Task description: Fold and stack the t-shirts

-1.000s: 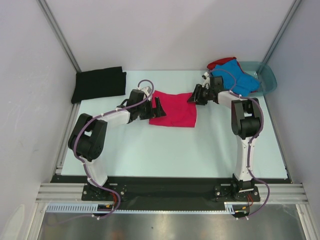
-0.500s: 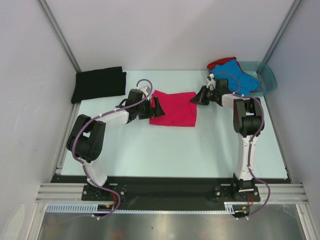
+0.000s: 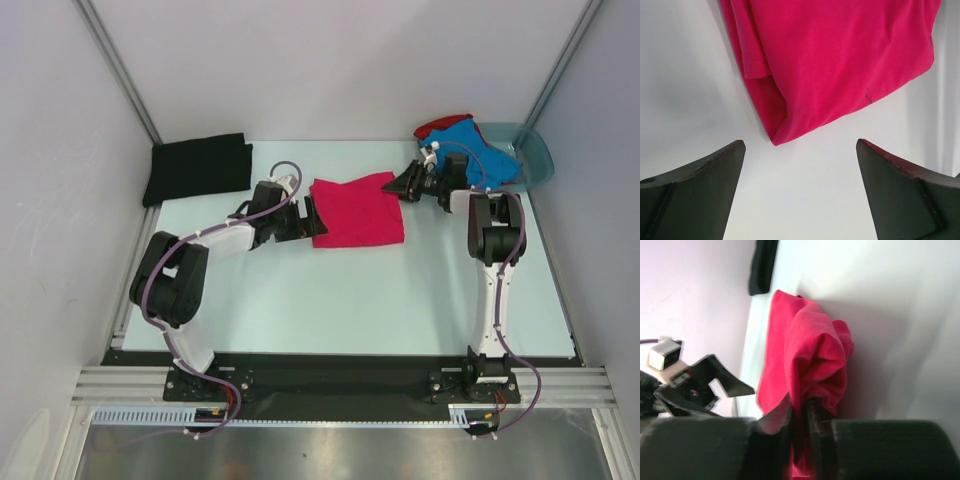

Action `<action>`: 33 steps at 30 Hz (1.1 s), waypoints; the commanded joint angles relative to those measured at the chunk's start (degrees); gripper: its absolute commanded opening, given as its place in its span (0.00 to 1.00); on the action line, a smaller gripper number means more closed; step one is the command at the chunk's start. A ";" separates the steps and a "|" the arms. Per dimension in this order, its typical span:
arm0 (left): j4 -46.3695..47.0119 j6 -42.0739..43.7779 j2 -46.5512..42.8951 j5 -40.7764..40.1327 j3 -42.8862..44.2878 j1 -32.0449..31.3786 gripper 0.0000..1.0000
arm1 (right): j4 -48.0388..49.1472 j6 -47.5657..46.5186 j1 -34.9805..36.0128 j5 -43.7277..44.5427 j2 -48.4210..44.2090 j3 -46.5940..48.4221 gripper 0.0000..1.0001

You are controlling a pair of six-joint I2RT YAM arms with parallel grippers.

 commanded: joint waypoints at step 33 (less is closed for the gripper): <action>25.98 -11.76 17.77 24.22 27.58 1.14 0.98 | -21.24 -20.15 10.28 31.14 -25.37 -13.25 1.00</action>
